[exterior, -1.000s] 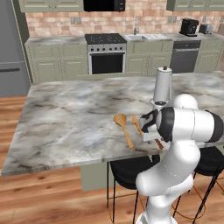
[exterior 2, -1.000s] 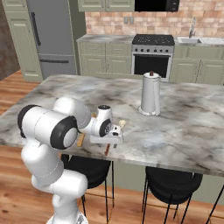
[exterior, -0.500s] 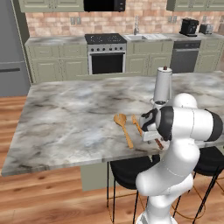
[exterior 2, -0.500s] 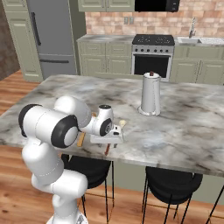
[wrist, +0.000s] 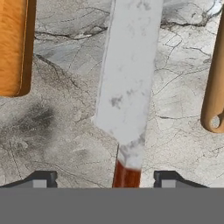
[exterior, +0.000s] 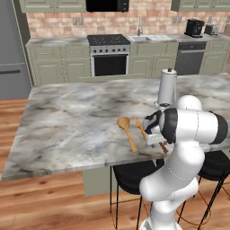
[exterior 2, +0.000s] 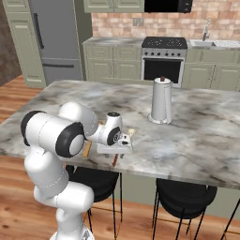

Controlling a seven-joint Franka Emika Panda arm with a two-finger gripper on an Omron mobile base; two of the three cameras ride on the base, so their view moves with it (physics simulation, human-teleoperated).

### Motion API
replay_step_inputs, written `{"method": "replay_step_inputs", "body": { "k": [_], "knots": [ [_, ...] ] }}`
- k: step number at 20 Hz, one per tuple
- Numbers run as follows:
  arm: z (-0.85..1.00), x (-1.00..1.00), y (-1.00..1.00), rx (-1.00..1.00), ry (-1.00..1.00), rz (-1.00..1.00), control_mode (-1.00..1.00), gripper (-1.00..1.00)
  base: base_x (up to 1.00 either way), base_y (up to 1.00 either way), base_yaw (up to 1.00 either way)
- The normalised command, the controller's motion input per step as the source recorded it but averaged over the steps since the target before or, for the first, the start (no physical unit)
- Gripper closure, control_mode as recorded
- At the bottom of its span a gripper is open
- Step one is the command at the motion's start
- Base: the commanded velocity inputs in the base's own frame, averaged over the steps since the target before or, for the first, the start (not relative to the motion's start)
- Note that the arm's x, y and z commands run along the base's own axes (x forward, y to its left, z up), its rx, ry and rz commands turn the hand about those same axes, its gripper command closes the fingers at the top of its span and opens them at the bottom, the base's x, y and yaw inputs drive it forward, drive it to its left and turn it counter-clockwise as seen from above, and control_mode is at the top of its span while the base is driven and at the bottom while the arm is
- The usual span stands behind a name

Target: Pick up the metallic utensils from the counter and place them in the open drawer. Make sure not to pick up any wooden utensils.

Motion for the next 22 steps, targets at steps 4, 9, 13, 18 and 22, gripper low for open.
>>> {"method": "replay_step_inputs", "body": {
  "k": [4,9,13,18,22],
  "knots": [
    [-0.03,0.00,0.00,0.00,0.00,0.00,-1.00,1.00,0.00,0.00,0.00],
    [0.00,0.00,0.00,0.00,0.01,0.00,-1.00,1.00,0.00,0.00,0.00],
    [0.00,0.00,0.00,0.00,0.01,0.00,-1.00,1.00,0.00,0.00,0.00],
    [-0.04,0.00,0.00,0.00,0.03,0.00,-1.00,1.00,0.00,0.00,0.00],
    [0.11,-0.08,-0.01,0.00,0.00,0.00,-1.00,1.00,0.00,0.00,0.00]
  ]
}}
